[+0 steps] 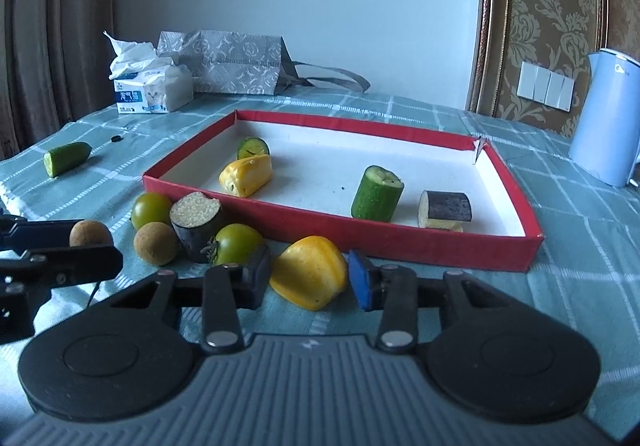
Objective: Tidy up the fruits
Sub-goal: 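Close right tool on yellow pepper piece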
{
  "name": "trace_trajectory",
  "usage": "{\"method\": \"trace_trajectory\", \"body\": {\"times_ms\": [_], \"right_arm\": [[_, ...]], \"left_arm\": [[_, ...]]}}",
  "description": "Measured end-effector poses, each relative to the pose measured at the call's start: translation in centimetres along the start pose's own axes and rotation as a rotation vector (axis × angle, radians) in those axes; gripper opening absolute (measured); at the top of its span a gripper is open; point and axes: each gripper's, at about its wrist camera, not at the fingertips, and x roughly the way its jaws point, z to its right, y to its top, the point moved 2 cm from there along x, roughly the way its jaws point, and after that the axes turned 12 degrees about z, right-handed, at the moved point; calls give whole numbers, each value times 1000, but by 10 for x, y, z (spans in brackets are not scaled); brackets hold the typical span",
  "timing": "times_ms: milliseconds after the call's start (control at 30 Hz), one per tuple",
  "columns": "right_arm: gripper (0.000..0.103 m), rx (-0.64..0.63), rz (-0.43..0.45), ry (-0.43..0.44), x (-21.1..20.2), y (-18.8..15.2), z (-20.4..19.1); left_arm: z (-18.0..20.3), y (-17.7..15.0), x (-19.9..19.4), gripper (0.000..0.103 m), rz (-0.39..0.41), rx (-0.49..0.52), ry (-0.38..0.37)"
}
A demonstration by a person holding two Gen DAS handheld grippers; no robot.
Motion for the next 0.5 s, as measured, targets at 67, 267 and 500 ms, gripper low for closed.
{"method": "trace_trajectory", "body": {"times_ms": [67, 267, 500], "right_arm": [[5, -28, 25, -19, -4, 1, 0], [14, 79, -1, 3, -4, 2, 18], [65, 119, -41, 63, -9, -4, 23]], "left_arm": [[0, 1, 0, 31, 3, 1, 1], [0, 0, -2, 31, 3, 8, 7], [-3, 0, -2, 31, 7, 4, -6]]}}
